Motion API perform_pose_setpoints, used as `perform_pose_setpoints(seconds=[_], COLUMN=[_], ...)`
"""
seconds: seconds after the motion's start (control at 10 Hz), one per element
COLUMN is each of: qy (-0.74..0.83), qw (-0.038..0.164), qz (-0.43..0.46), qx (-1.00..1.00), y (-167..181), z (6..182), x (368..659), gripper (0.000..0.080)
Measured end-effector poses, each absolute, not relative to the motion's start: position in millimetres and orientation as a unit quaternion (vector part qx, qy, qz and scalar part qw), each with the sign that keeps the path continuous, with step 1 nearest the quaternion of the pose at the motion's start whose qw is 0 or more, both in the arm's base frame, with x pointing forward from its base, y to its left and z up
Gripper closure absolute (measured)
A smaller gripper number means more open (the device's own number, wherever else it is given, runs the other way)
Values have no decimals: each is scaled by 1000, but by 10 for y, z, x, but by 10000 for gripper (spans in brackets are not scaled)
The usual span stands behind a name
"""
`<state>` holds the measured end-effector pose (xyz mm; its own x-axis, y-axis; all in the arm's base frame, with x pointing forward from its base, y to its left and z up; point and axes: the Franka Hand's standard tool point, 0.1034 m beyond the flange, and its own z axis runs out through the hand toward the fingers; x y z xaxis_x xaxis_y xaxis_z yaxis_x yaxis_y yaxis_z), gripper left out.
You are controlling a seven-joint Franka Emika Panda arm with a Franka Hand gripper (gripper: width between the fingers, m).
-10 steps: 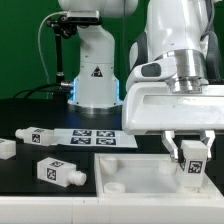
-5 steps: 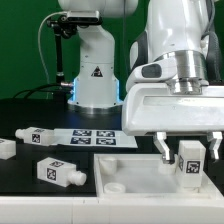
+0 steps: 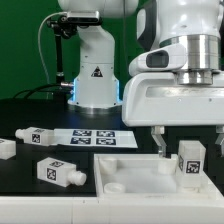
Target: Assemble one leg
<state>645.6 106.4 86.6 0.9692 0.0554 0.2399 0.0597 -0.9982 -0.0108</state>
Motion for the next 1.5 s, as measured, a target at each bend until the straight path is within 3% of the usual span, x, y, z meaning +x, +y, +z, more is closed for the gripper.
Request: perform_pose_setpoints(seconds=[0.2, 0.4, 0.7, 1.0, 1.3, 1.4, 1.5], qy=[-18, -9, 34, 149, 357, 447, 531], qw=[9, 9, 10, 12, 7, 13, 34], qz=[-38, -30, -29, -31, -29, -20, -9], qx=[-999, -999, -999, -988, -934, -894, -847], y=[1084, 1089, 1090, 1077, 1035, 1052, 1039], z=[842, 857, 853, 845, 845, 857, 850], x=[6441, 6487, 6485, 6483, 6446, 6438, 6446], gripper=[150, 150, 517, 515, 515, 515, 515])
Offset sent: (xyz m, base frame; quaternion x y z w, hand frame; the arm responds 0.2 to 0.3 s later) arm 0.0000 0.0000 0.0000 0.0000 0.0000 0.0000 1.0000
